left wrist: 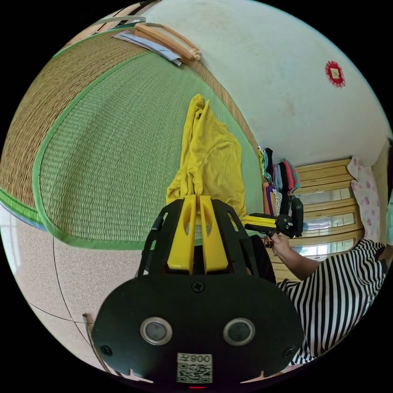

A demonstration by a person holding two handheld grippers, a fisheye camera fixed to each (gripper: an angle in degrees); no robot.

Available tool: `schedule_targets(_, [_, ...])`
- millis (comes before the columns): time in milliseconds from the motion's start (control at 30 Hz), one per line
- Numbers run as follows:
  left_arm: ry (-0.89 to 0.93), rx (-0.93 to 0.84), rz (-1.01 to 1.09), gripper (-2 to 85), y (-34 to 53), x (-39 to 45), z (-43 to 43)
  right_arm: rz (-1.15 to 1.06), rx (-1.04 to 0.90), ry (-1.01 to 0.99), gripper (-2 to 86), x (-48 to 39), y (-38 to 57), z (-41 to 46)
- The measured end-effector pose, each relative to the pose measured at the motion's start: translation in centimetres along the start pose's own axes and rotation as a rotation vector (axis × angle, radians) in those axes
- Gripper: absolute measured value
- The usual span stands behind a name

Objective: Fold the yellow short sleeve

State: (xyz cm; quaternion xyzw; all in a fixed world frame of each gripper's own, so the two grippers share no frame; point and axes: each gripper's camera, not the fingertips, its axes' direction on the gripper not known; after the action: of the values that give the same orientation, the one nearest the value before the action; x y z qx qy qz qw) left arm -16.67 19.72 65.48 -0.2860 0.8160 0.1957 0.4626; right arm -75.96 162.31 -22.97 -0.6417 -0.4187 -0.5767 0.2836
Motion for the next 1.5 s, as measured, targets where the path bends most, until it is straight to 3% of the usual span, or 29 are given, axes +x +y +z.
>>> schedule_targets(300, [0.01,0.044,-0.011,1.2,0.5,3.5,-2.5,-0.094,0.092,0.028,0.5,-1.6,5.0,-4.6])
schedule_targets(500, [0.007,-0.046,-0.098,1.3,1.3,3.7,-0.8,-0.085,-0.013,-0.001,0.5,-1.8,6.4,0.3])
schedule_targets(833, [0.017,0.104,-0.157,1.1,3.2,8.1,-3.5,-0.042,0.03,-0.092,0.6,-0.1,8.5,2.3])
schedule_targets(967, [0.013,0.184,-0.032,0.6,1.9,13.1,-4.1,-0.049,0.036,-0.075,0.6,0.0,9.3,3.1])
schedule_targets(1133, [0.021,0.018,0.174,0.3,-3.8,19.1,0.8,-0.033,0.045,-0.109,0.6,1.3,10.4,3.9])
schedule_targets(1200, [-0.068,-0.062,0.207,0.3,-5.7,20.5,2.9,-0.029,0.05,-0.115,0.6,1.7,10.9,4.3])
schedule_targets(1267, [-0.275,-0.117,0.2,0.2,-7.1,20.9,4.3,-0.012,0.061,-0.131,0.5,2.4,11.8,4.7])
schedule_targets(1367, [-0.156,-0.094,0.129,0.2,-7.3,20.5,3.8,0.016,0.005,-0.206,0.3,3.9,13.4,6.4])
schedule_targets(1500, [-0.187,-0.08,0.133,0.5,-6.6,22.5,3.3,0.123,0.055,-0.35,0.4,6.7,16.3,6.7])
